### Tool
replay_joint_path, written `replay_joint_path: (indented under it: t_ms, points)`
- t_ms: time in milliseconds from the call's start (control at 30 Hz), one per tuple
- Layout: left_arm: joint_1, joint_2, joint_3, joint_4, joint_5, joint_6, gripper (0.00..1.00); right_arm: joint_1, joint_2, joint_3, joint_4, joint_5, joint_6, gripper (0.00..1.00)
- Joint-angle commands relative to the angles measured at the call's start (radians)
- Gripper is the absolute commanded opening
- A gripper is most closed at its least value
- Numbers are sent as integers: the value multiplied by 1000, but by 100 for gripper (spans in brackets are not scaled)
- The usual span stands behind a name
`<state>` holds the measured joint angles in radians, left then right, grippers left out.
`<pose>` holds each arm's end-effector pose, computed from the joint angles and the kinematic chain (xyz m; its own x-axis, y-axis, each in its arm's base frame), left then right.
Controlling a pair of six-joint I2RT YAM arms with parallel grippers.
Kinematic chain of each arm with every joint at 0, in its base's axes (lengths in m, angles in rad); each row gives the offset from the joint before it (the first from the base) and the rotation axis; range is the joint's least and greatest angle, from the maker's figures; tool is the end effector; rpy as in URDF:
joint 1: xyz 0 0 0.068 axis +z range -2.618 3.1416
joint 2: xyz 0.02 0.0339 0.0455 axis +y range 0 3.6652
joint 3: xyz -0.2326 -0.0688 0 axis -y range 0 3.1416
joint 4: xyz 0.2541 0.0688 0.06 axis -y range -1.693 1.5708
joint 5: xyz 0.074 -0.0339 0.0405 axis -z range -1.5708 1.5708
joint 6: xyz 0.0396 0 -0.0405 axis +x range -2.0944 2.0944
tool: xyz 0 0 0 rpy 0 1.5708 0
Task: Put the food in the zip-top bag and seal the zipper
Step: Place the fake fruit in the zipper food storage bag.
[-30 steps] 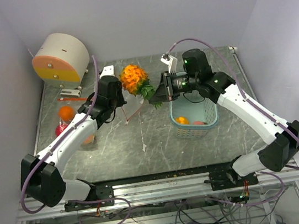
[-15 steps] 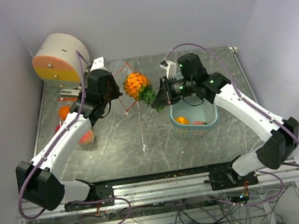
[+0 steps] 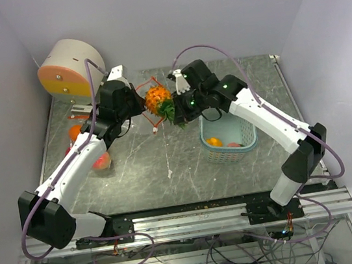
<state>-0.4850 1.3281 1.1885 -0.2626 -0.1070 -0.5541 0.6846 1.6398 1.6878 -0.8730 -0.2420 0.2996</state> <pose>0.2925 -0.1494 0.3190 -0.4926 -0.3318 -0.8045 0.1380 0.8830 -0.4486 0.2754 0.2371 0.3351 -0.7621 -0.2522 -0.5964 -0.5390 0.7574 0.3685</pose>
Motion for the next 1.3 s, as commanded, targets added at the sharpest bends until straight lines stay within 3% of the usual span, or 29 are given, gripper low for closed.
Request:
replay_joint_path:
  t_ms: [0,433,567,700,967,1100,1267]
  points:
    - [8,17,42,44,49,34,7,80,49,71,-50,39,-79,0]
    - [8,59,132,-42,153,97,7,98,262,378,-211,240,-134,0]
    - [8,48,134,-82,169,134,7,75,363,526,-254,153,-129,0]
    - [8,31,111,-97,189,161,7,15,412,589,-206,-38,-58,0]
    - [8,-3,31,-42,243,159,7,-44,390,462,65,-363,144,0]
    - [8,-2,20,-42,253,154,7,-56,315,349,236,-377,246,0]
    - [8,-10,-11,-15,268,118,7,-77,163,59,518,-348,382,0]
